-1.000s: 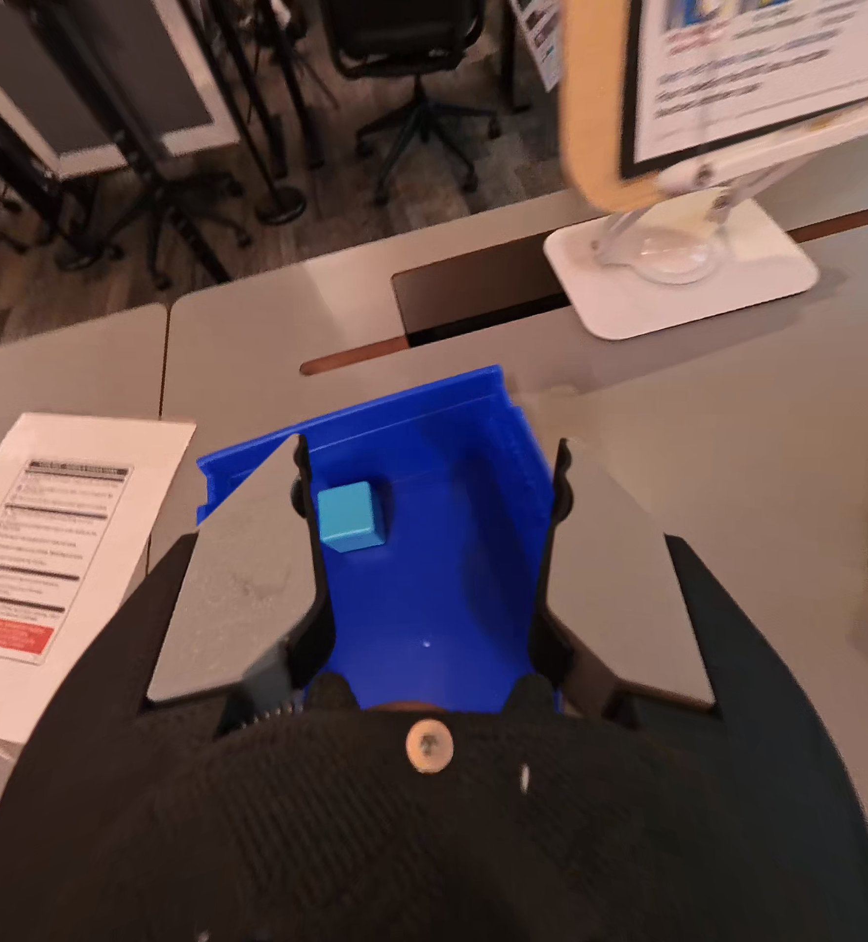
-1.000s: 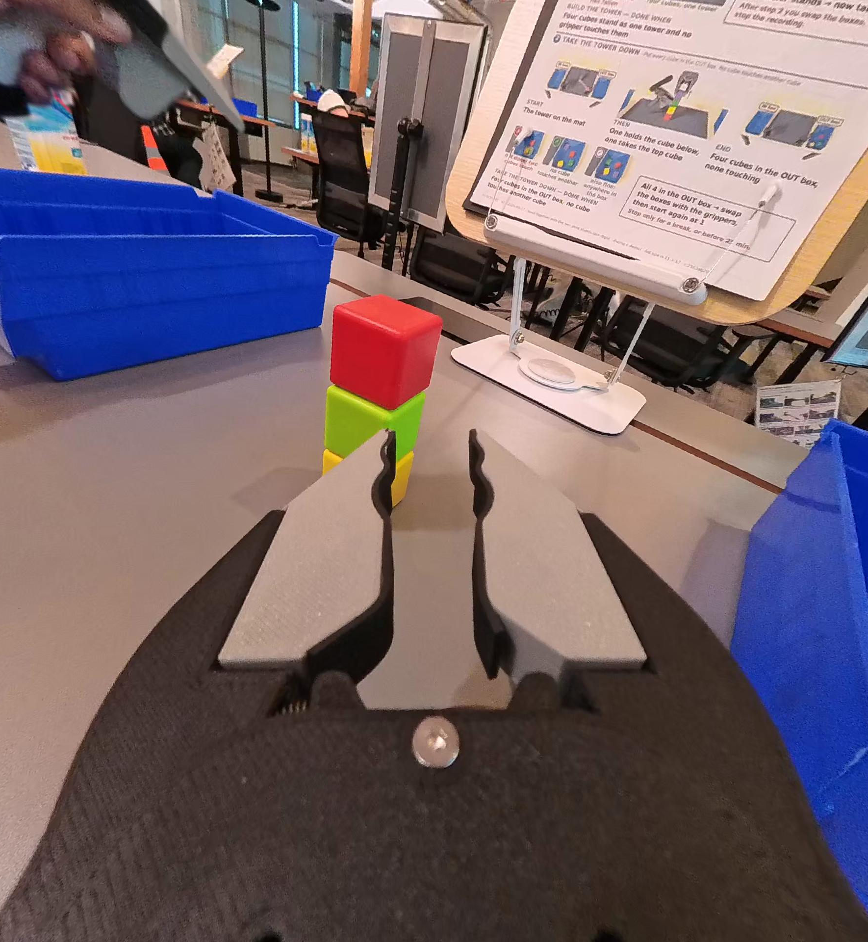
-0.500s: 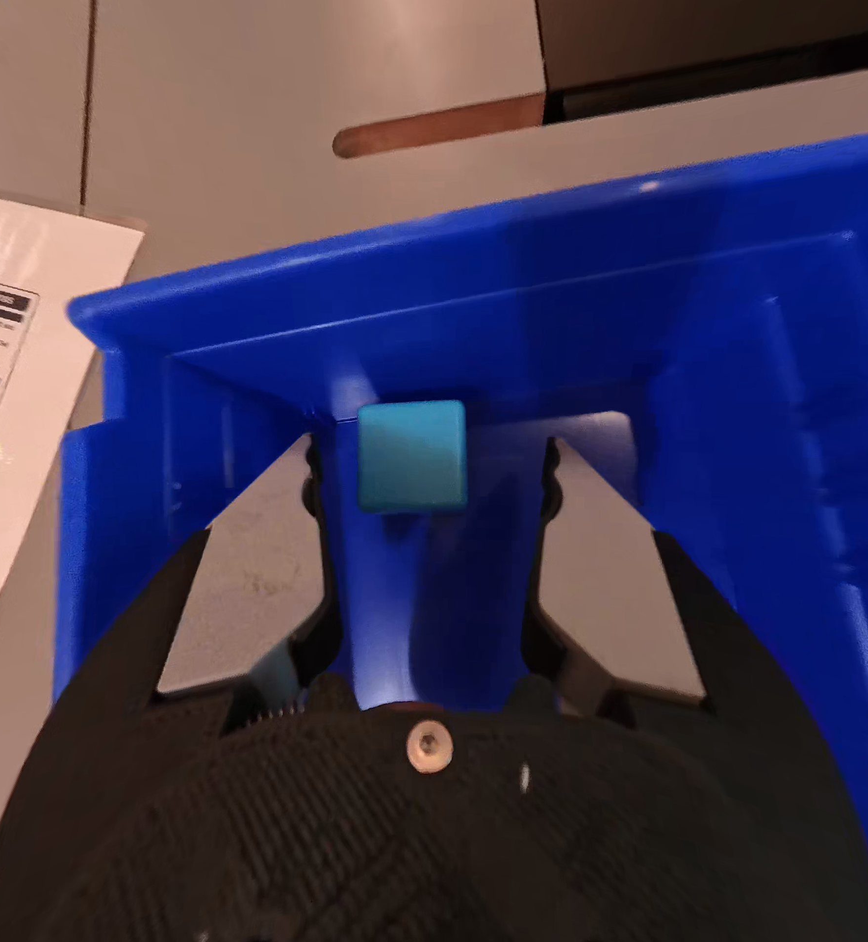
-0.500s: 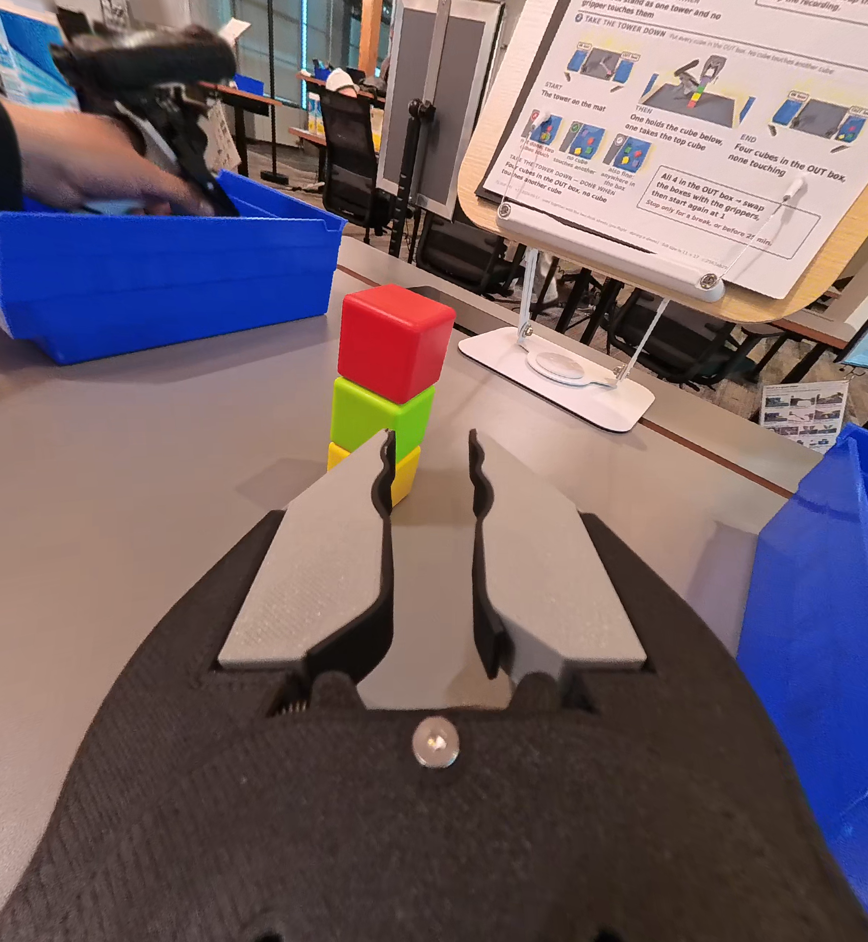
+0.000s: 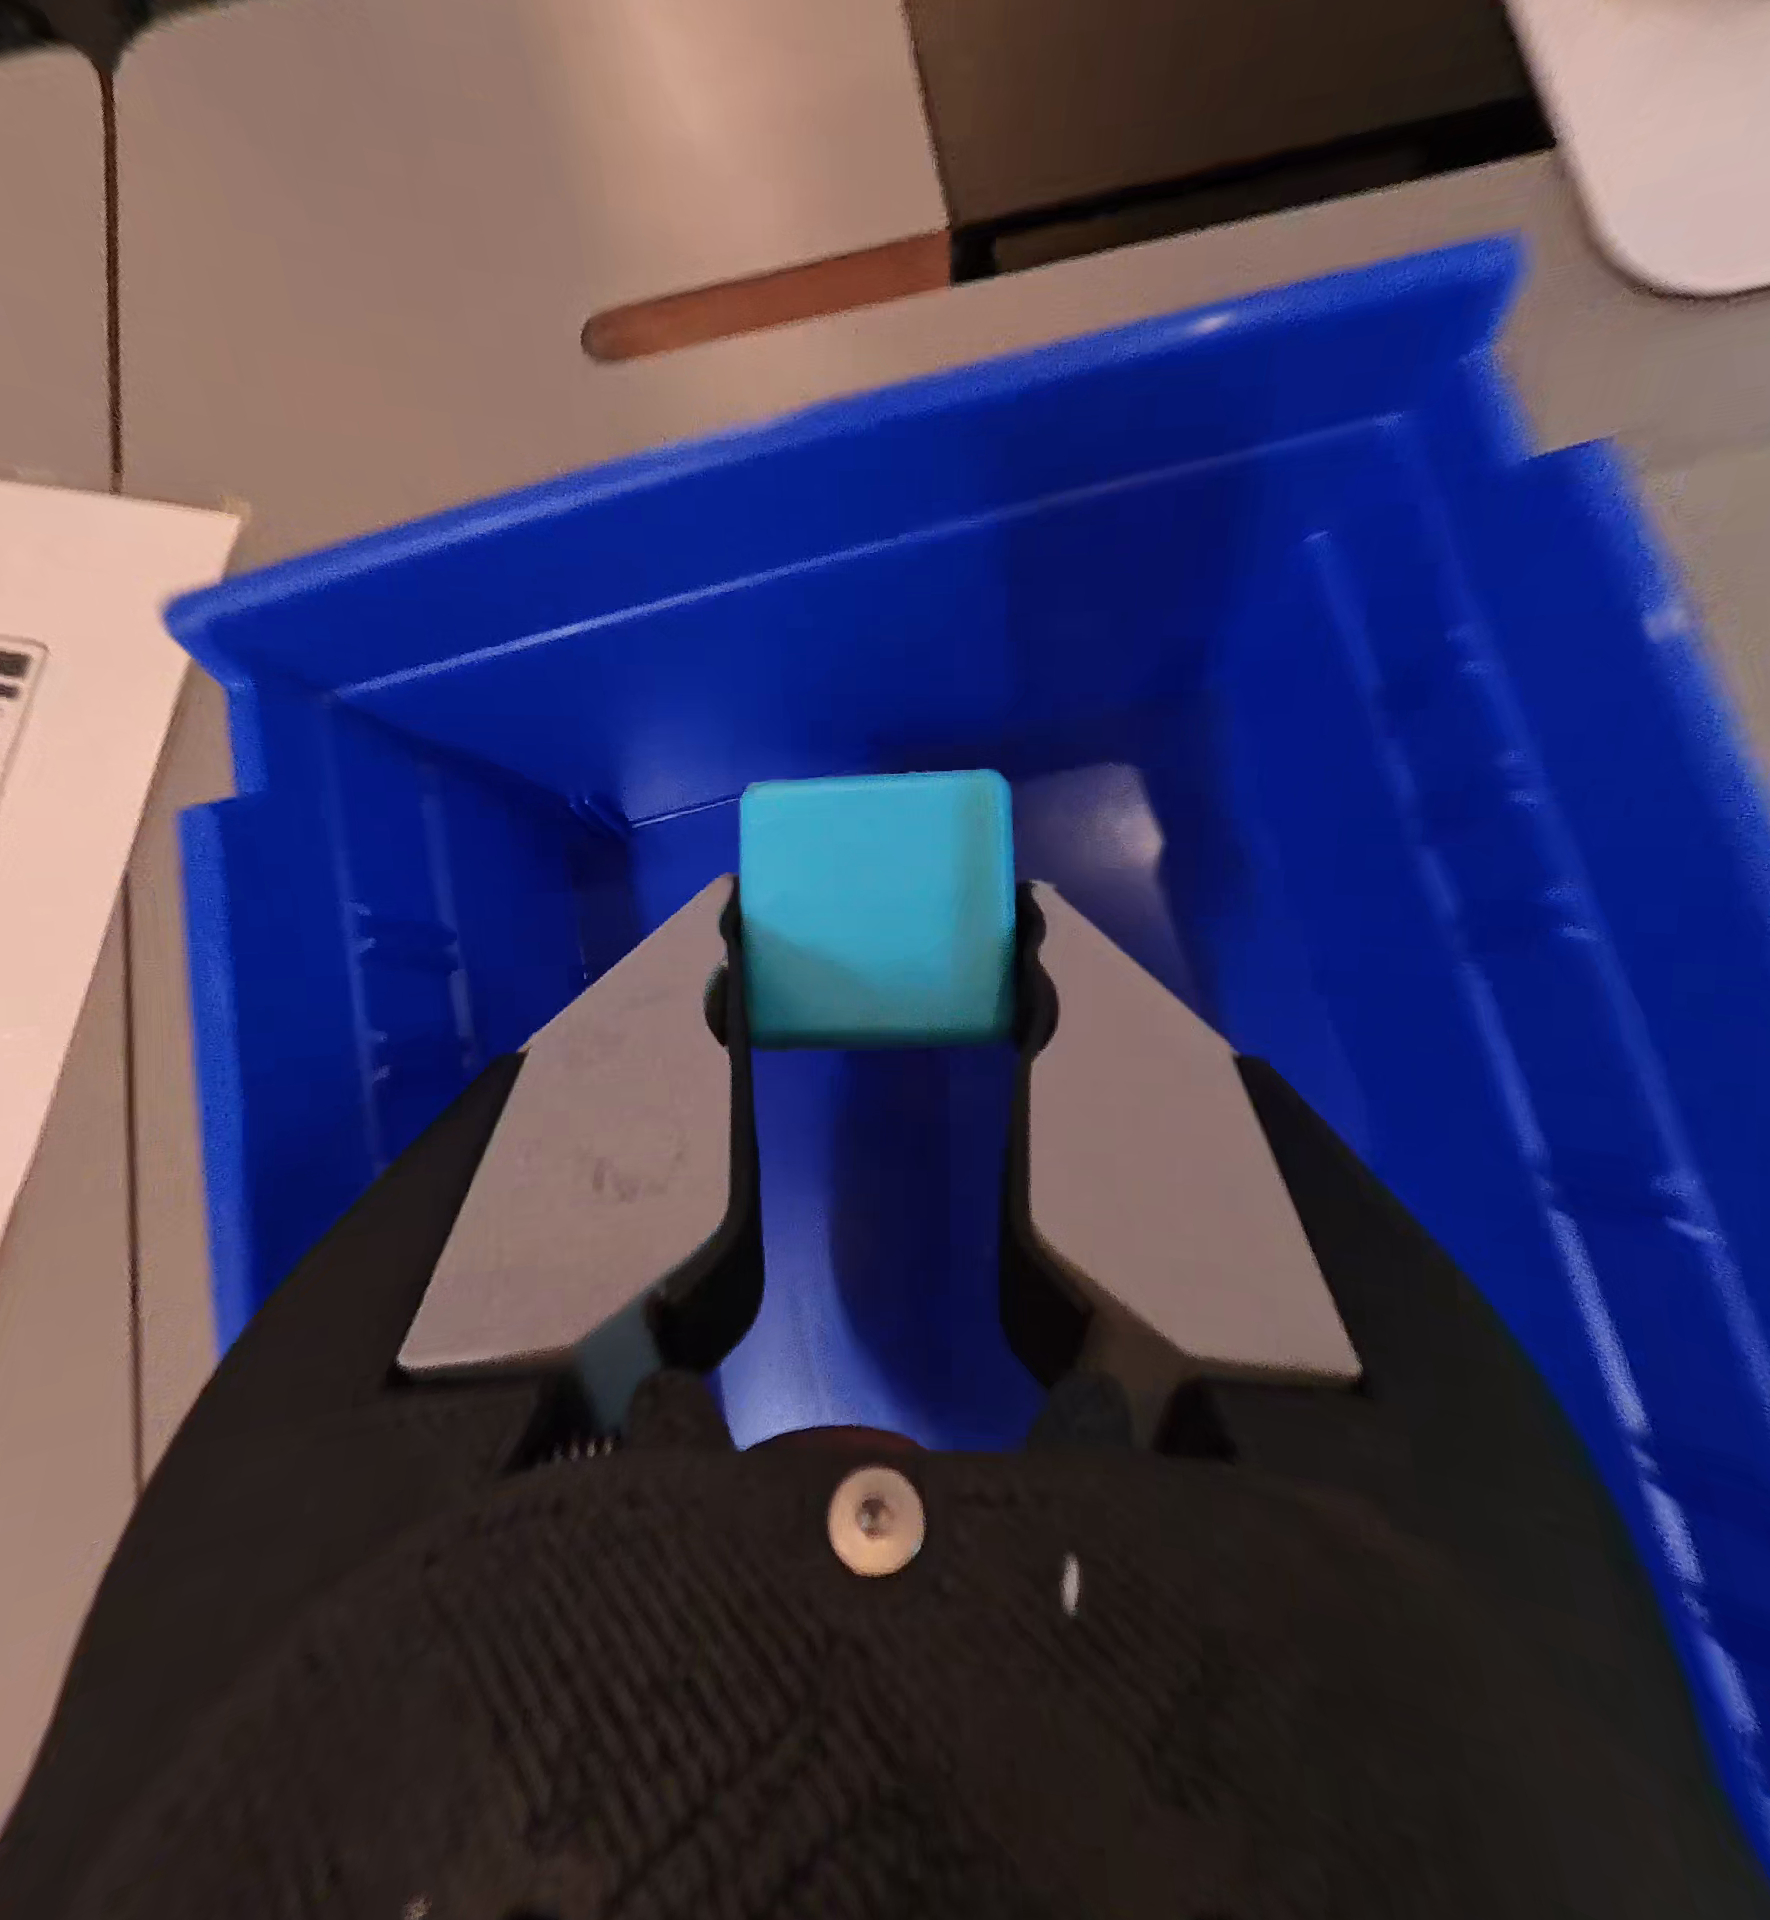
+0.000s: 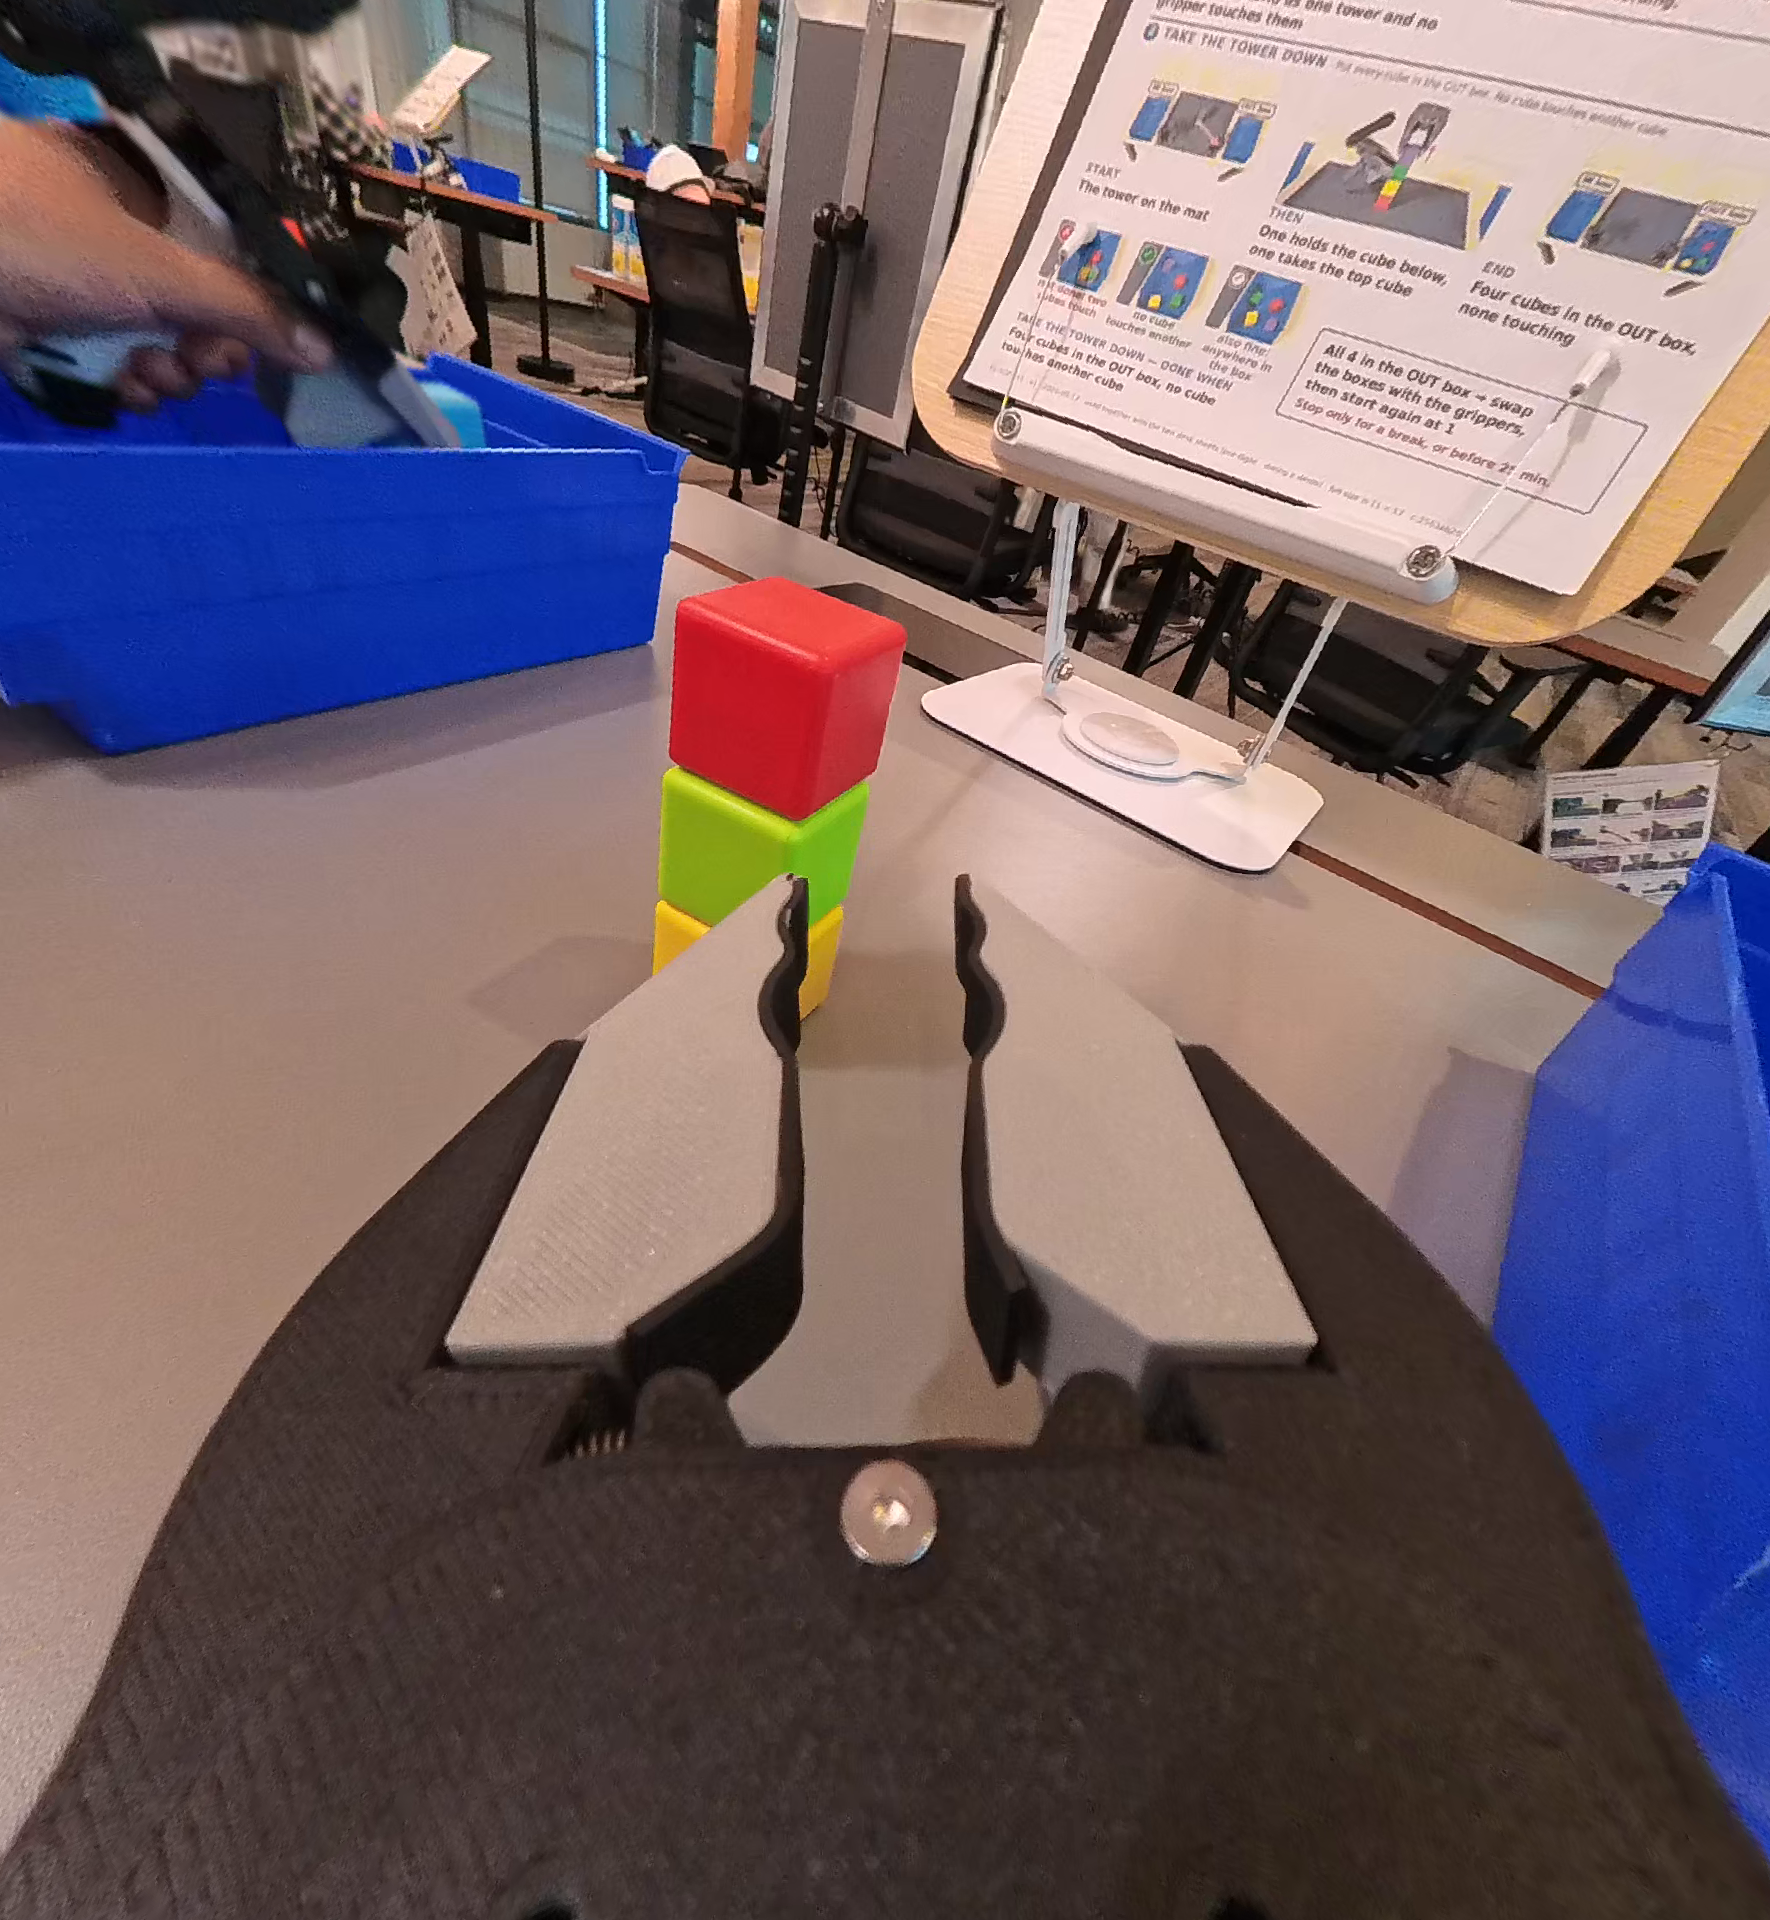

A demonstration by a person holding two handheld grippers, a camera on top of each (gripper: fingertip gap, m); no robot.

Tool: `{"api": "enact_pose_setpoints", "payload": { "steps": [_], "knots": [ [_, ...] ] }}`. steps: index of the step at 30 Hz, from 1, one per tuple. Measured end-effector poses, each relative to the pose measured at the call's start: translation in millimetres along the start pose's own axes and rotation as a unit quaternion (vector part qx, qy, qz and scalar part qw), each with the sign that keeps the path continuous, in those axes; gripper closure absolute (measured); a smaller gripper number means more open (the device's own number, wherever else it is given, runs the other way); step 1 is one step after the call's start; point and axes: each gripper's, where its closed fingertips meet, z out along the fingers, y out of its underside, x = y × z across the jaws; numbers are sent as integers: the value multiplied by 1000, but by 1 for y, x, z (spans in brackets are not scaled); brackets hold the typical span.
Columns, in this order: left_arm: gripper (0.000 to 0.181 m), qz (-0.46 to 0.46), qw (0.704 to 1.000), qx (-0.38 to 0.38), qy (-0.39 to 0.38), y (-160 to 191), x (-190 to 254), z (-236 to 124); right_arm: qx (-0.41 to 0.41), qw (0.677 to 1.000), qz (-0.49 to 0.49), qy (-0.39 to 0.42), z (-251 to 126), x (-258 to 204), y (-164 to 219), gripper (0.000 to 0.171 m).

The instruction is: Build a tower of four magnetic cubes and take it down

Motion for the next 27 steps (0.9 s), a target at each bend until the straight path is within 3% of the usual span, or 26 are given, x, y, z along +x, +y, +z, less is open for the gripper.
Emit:
{"api": "enact_pose_setpoints", "payload": {
  "steps": [3, 7, 14, 21, 27],
  "knots": [
    [133, 26, 999, 30, 18, -22, 17, -37, 1, 1000, 8, 3, -1, 3, 1, 146],
    [133, 106, 989, 69, 82, -54, 73, -93, 3, 1000, 21, 3, -1, 6, 2, 146],
    [133, 320, 916, 72, 232, -60, 219, -171, 2, 1000, 23, 4, -1, 7, 4, 147],
    [133, 448, 838, 33, 312, -39, 309, -182, 5, 1000, 21, 4, -3, 6, 2, 147],
    [133, 449, 837, 27, 313, -47, 339, -158, 8, 1000, 23, 0, -4, 5, 1, 147]
  ]
}}
